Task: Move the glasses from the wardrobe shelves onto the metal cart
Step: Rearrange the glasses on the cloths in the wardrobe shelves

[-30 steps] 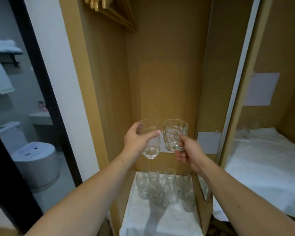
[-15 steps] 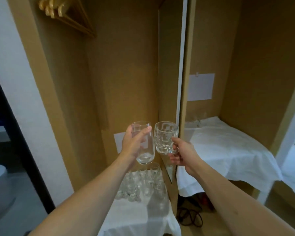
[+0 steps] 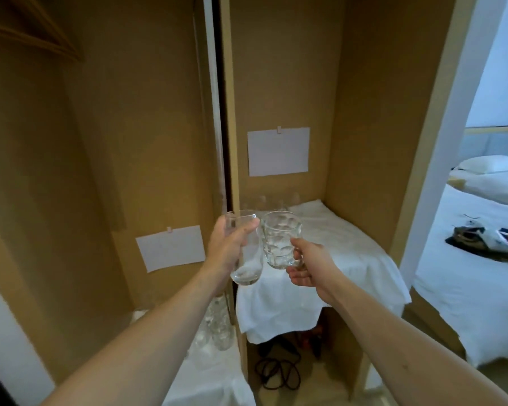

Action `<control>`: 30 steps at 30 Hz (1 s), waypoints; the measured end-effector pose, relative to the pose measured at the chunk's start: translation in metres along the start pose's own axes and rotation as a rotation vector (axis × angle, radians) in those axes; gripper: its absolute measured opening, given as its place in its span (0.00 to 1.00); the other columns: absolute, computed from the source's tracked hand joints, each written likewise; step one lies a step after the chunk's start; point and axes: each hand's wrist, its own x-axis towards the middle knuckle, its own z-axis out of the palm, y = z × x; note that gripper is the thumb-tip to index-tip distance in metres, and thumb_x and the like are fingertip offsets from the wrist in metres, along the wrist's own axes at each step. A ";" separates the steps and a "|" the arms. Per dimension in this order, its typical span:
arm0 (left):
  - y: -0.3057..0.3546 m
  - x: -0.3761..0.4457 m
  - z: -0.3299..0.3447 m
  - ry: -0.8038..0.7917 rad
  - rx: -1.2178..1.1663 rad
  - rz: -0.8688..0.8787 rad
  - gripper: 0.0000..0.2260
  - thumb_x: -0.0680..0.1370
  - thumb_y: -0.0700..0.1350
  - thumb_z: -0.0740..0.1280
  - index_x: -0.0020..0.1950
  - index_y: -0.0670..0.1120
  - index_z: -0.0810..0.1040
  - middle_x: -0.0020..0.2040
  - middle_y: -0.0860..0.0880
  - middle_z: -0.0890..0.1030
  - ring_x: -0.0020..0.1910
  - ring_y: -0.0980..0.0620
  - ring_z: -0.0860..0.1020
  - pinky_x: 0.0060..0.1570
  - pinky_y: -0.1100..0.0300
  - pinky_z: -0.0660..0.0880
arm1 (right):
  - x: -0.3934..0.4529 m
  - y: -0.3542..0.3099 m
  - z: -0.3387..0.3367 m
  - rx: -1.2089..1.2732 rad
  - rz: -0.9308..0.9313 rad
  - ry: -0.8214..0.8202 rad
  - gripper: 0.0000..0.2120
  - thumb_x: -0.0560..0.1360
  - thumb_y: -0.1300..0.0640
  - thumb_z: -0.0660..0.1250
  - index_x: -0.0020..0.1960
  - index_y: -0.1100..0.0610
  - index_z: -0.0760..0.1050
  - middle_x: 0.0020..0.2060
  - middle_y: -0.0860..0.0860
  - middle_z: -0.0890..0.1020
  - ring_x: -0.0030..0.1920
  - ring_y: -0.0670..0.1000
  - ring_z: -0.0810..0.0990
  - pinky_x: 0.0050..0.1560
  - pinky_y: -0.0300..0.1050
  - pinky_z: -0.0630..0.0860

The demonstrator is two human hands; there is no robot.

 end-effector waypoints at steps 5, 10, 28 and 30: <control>-0.006 0.006 0.056 0.031 0.038 0.001 0.19 0.73 0.58 0.75 0.61 0.55 0.76 0.55 0.53 0.82 0.51 0.51 0.80 0.45 0.55 0.77 | 0.018 -0.004 -0.051 -0.024 0.000 -0.004 0.16 0.79 0.46 0.66 0.42 0.57 0.71 0.35 0.60 0.80 0.32 0.54 0.76 0.36 0.45 0.80; -0.016 0.014 0.097 0.054 0.069 -0.014 0.39 0.64 0.68 0.76 0.70 0.55 0.72 0.62 0.54 0.80 0.56 0.49 0.80 0.53 0.49 0.79 | 0.036 -0.006 -0.092 -0.024 0.023 -0.008 0.16 0.79 0.45 0.66 0.43 0.57 0.71 0.35 0.60 0.81 0.37 0.56 0.77 0.35 0.44 0.81; -0.073 0.124 0.165 0.032 0.081 -0.106 0.29 0.64 0.64 0.78 0.61 0.56 0.76 0.56 0.51 0.82 0.53 0.47 0.81 0.53 0.47 0.79 | 0.150 0.010 -0.133 -0.041 0.116 0.066 0.16 0.79 0.45 0.66 0.44 0.58 0.73 0.38 0.60 0.84 0.36 0.56 0.82 0.39 0.47 0.83; -0.082 0.147 0.171 0.035 0.068 -0.117 0.26 0.67 0.62 0.79 0.60 0.56 0.76 0.55 0.51 0.82 0.53 0.49 0.81 0.51 0.49 0.78 | 0.171 0.010 -0.132 -0.051 0.125 0.074 0.16 0.80 0.45 0.66 0.45 0.58 0.73 0.38 0.60 0.84 0.37 0.56 0.82 0.40 0.48 0.83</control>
